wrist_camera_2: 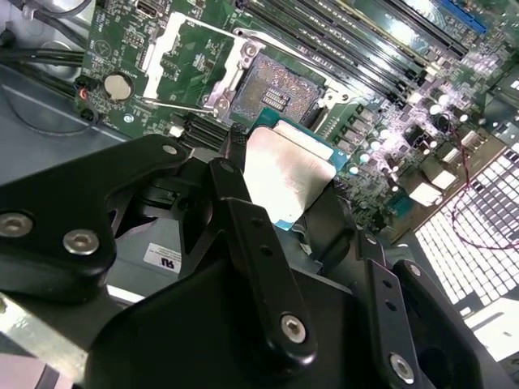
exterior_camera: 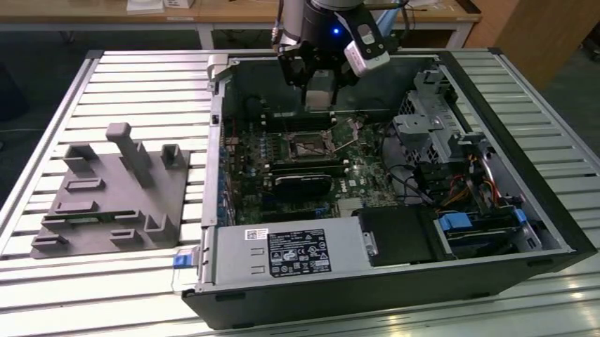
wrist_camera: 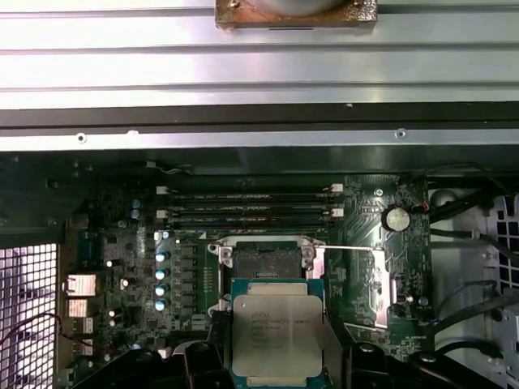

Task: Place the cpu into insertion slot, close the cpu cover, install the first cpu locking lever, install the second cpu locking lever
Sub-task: 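Place the cpu into insertion slot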

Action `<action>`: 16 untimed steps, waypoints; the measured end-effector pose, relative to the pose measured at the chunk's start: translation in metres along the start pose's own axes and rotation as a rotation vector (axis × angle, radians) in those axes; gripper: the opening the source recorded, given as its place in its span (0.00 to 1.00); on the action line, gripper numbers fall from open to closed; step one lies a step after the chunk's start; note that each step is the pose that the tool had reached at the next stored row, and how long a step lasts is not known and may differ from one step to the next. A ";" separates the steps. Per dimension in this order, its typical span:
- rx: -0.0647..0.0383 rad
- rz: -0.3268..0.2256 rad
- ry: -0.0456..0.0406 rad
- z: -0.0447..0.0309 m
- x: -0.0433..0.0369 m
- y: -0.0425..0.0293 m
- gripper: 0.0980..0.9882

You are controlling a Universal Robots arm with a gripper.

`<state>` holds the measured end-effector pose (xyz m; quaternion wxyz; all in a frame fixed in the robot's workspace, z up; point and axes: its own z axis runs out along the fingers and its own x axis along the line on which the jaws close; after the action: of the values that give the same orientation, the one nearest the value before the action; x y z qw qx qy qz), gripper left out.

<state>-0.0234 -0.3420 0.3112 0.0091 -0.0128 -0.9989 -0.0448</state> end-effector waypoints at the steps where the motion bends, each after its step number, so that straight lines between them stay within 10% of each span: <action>1: 0.000 0.000 0.0000 0.0012 0.0000 -0.0001 0.49; 16: 0.000 -0.002 0.0002 0.0226 -0.0004 -0.0020 0.49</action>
<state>-0.0234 -0.3420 0.2885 0.0091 -0.0118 -0.9989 -0.0448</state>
